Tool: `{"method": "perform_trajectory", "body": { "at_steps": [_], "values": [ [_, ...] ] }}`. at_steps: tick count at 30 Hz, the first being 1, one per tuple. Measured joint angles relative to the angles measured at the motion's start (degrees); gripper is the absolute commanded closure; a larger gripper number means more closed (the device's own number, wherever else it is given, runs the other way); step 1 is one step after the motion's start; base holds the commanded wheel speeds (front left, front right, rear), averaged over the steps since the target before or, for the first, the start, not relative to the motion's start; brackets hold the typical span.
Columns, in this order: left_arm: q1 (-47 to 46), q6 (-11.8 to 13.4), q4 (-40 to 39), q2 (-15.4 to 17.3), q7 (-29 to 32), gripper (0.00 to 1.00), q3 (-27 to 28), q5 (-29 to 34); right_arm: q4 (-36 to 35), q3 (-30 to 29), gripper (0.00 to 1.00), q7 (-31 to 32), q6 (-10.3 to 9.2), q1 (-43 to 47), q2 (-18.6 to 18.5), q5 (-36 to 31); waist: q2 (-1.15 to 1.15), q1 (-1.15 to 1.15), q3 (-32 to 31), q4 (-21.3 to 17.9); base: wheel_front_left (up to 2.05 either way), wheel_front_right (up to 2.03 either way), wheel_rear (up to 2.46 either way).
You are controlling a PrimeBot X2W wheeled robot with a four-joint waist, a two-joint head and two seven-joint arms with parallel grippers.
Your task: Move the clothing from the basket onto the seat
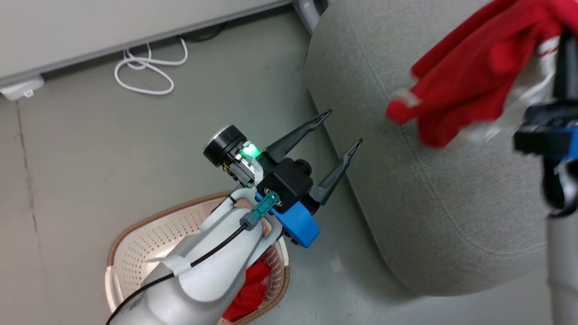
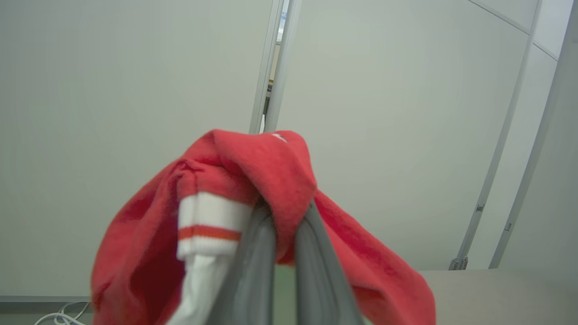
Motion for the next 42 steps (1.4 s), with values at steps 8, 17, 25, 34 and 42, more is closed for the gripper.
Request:
{"method": "perform_trajectory", "body": {
  "at_steps": [8,17,25,34,42],
  "values": [
    [-4.76,0.0,-0.21,1.11,0.32,0.0,-1.35,0.97,1.53,-7.69,1.0,0.0,0.0,-15.1,-7.38,0.14,0.0,0.0,7.79,1.57,0.0,0.0,0.0],
    [-9.04,0.0,-1.76,3.0,1.45,0.0,-3.37,1.81,7.69,-14.9,1.0,0.0,0.0,-25.2,-15.32,0.59,0.0,0.01,17.96,3.12,0.0,0.0,0.0],
    [-10.6,0.0,-2.59,4.22,1.86,0.0,-3.91,1.81,23.61,-14.59,1.0,0.01,0.0,-26.03,-16.85,0.85,0.0,0.01,23.96,4.46,0.0,0.0,0.0],
    [-11.0,0.36,-2.75,4.74,1.74,0.0,-4.08,1.35,36.17,-13.45,1.0,-0.01,0.0,-21.79,-14.88,0.41,0.0,0.0,25.13,5.89,0.0,0.0,0.0],
    [-11.1,0.97,-2.04,4.45,0.96,0.0,-4.04,0.65,34.9,-13.34,0.0,0.0,0.0,-19.5,-13.43,-0.68,0.0,0.0,23.14,5.97,0.0,0.0,0.0]
  ]
}}
